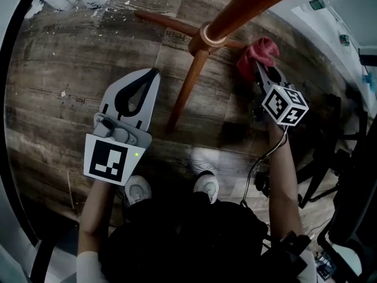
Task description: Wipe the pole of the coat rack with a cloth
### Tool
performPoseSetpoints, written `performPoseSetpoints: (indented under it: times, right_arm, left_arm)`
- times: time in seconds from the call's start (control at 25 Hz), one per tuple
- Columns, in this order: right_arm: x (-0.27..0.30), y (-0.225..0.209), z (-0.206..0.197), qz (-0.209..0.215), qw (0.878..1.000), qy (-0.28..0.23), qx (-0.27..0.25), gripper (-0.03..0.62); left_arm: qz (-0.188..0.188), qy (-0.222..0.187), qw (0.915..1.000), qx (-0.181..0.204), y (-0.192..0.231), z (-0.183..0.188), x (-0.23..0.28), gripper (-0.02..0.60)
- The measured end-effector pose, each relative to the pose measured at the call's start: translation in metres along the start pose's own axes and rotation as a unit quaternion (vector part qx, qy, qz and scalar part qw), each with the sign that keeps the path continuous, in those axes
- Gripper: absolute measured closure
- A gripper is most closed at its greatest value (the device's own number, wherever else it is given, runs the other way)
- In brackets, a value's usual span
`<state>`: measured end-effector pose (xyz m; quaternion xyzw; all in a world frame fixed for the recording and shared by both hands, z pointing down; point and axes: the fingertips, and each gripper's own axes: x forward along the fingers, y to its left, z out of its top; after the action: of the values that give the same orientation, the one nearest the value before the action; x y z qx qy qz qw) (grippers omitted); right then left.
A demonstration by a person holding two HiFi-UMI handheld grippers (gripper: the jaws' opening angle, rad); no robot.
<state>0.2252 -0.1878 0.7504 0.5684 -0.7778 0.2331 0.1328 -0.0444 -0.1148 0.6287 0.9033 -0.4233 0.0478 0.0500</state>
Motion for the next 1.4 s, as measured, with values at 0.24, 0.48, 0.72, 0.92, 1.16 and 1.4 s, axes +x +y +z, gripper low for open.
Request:
performPoseSetpoints:
  times: [0.24,0.48,0.72,0.92,1.16,1.4]
  right_arm:
    - [-0.008,0.002,0.016,-0.023,0.999,-0.023,-0.001,0.503]
    - [-0.031,0.04,0.056,-0.004,0.999,-0.049,0.022,0.503]
    - [-0.067,0.086,0.105,0.02,0.998,-0.039,0.045,0.503]
    - [-0.109,0.116,0.147,0.023,0.998,-0.021,0.056,0.503]
    - [-0.161,0.155,0.205,0.034,0.997,-0.003,0.065,0.503]
    - [-0.211,0.19,0.27,0.042,0.997,-0.006,0.067,0.503]
  left_arm:
    - [0.01,-0.004,0.9999,-0.009,0.007,0.002,0.002,0.571]
    - [0.026,-0.008,0.9992,-0.029,0.014,0.03,-0.006,0.571]
    - [0.055,0.001,0.9981,-0.027,0.013,0.092,-0.027,0.571]
    - [0.062,0.016,0.9979,-0.011,0.001,0.152,-0.047,0.571]
    - [0.074,0.023,0.9966,-0.03,-0.014,0.229,-0.073,0.571]
    - [0.066,0.024,0.9974,-0.018,-0.035,0.313,-0.089,0.571]
